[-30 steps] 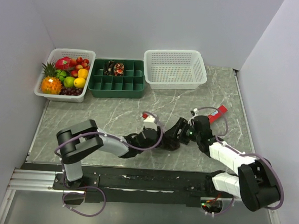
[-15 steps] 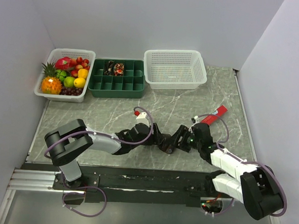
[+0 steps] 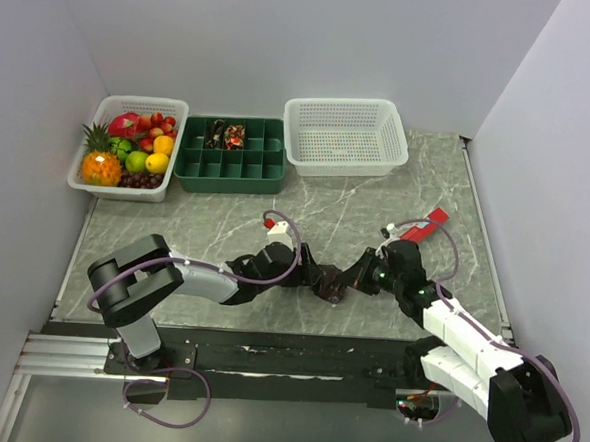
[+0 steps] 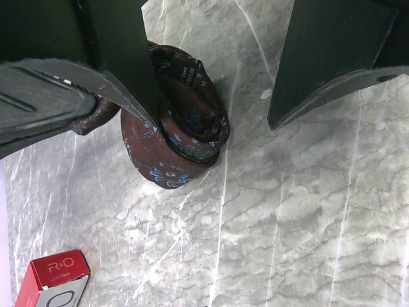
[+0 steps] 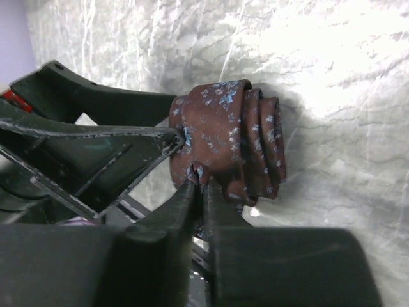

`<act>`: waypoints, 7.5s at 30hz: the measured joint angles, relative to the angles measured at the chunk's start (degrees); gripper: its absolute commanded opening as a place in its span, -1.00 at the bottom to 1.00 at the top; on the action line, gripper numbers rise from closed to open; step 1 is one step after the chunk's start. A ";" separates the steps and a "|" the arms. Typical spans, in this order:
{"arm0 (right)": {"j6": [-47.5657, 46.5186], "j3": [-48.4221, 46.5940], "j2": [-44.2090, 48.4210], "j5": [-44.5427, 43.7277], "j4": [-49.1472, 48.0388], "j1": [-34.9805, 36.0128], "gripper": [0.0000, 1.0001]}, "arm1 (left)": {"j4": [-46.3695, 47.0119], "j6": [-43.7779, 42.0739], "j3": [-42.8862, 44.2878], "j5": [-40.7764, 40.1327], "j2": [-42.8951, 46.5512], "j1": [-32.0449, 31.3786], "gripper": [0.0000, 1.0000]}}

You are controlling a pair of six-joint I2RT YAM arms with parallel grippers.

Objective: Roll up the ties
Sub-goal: Roll the tie at the center of the board, then pick up the tie at the center of the board.

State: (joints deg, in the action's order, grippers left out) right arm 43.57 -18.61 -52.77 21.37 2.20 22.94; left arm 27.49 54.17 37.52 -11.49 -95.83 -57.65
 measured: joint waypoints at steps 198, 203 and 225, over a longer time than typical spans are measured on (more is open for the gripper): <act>-9.14 -29.07 -40.37 -16.33 9.03 6.23 -1.00 | 23.71 4.42 -2.12 13.88 -10.82 8.44 -0.98; -10.08 -29.83 -40.37 -16.48 9.94 6.47 -0.96 | 25.66 4.63 -3.32 13.14 -10.84 8.33 -0.98; -12.70 -19.28 -26.23 2.36 0.76 -4.61 0.99 | 35.93 3.61 -8.50 14.53 -11.78 8.28 -0.98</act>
State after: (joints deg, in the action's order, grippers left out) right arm 30.87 -37.89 -79.00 23.73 2.96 18.33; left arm 63.42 57.78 29.02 3.05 -107.61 -49.36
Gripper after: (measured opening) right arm 0.990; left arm 0.097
